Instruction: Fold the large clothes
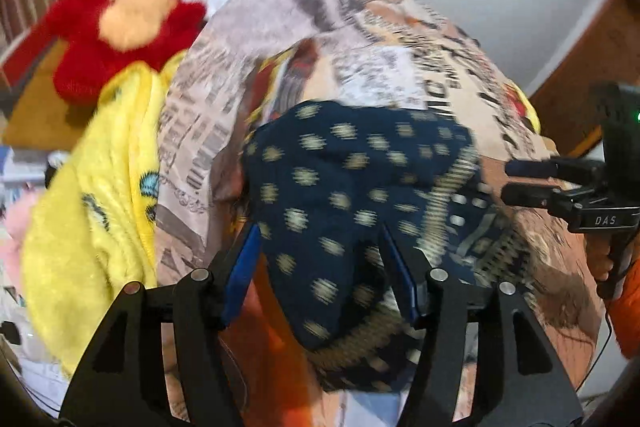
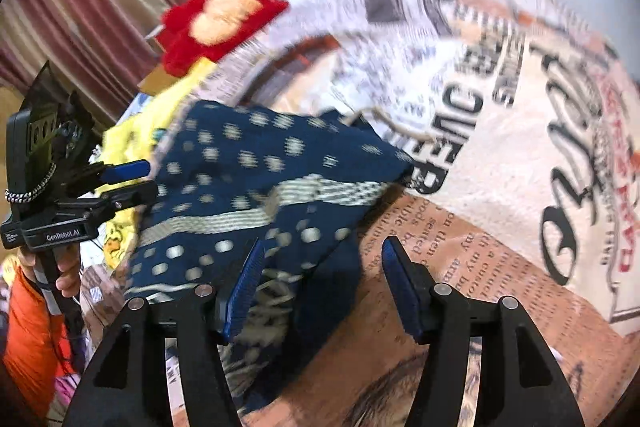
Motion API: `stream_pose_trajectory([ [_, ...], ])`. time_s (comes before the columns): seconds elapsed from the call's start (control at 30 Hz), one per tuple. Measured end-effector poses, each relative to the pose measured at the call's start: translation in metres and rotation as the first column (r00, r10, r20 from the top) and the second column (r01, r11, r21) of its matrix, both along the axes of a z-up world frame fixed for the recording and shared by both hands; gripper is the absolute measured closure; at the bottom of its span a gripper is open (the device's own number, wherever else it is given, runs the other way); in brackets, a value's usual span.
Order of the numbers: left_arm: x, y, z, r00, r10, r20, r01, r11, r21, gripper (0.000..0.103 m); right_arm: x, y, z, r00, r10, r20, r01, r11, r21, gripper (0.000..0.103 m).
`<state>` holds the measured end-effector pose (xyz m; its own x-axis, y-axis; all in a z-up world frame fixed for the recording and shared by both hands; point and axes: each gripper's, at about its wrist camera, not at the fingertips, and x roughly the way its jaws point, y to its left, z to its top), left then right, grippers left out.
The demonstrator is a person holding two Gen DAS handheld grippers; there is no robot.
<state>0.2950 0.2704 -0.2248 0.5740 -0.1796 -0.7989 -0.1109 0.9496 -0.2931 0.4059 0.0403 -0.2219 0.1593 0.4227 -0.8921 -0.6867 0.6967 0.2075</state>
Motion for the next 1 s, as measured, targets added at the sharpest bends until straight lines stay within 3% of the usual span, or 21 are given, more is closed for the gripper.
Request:
stream_pose_trajectory([
  [0.07,-0.007,-0.016,0.013,0.999,-0.022,0.028,0.022,1.0,0.012,0.037,-0.018,0.001,0.015,0.999,0.024,0.036,-0.024,0.999,0.023,0.039],
  [0.13,-0.017,-0.032,0.02,0.997,-0.052,0.054,0.052,0.999,0.01,0.028,-0.033,0.004,0.019,0.998,0.038,0.048,-0.04,0.998,0.041,0.019],
  [0.17,-0.018,-0.035,0.019,0.997,-0.058,0.056,0.058,0.998,0.012,0.021,-0.043,0.006,0.017,0.997,0.044,0.057,-0.047,0.998,0.052,0.017],
  [0.23,-0.024,-0.051,0.01,0.996,-0.079,0.041,0.078,0.996,0.038,0.018,-0.058,0.01,0.009,0.996,0.066,0.067,-0.068,0.997,0.038,0.017],
  [0.3,-0.028,-0.057,-0.004,0.996,-0.084,-0.005,0.084,0.994,0.076,0.018,-0.068,0.014,-0.011,0.993,0.093,0.066,-0.091,0.995,-0.033,0.017],
  [0.37,-0.033,-0.06,-0.025,0.995,-0.085,-0.054,0.091,0.988,0.123,0.015,-0.071,0.012,-0.04,0.993,0.106,0.059,-0.095,0.982,-0.161,0.017],
  [0.43,-0.04,-0.06,-0.041,0.993,-0.077,-0.092,0.092,0.981,0.172,0.012,-0.071,0.002,-0.059,0.992,0.114,0.05,-0.101,0.972,-0.21,0.017],
  [0.5,-0.048,-0.057,-0.051,0.992,-0.068,-0.107,0.087,0.979,0.185,0.012,-0.067,-0.017,-0.062,0.991,0.129,0.02,-0.125,0.982,-0.143,0.017],
  [0.6,-0.06,-0.049,-0.051,0.994,-0.042,-0.102,0.057,0.988,0.142,0.012,-0.067,-0.033,-0.056,0.991,0.132,0.031,-0.125,0.979,-0.161,0.016],
  [0.67,-0.065,-0.05,-0.046,0.994,-0.04,-0.098,0.055,0.986,0.157,0.012,-0.068,-0.044,-0.054,0.991,0.125,0.041,-0.117,0.978,-0.171,0.016],
  [0.8,-0.078,-0.065,-0.036,0.993,-0.05,-0.107,0.077,0.962,0.263,0.013,-0.067,-0.066,-0.041,0.998,0.049,0.04,-0.042,0.988,-0.151,0.016],
  [0.87,-0.088,-0.072,-0.028,0.993,-0.034,-0.111,0.07,0.937,0.341,0.014,-0.072,-0.078,-0.025,0.998,0.007,0.059,0.0,0.992,-0.123,0.016],
  [1.0,-0.107,-0.073,0.007,0.999,0.022,-0.026,-0.011,0.94,0.341,0.014,-0.086,-0.084,0.019,0.991,-0.027,0.131,0.033,0.999,-0.041,0.016],
])
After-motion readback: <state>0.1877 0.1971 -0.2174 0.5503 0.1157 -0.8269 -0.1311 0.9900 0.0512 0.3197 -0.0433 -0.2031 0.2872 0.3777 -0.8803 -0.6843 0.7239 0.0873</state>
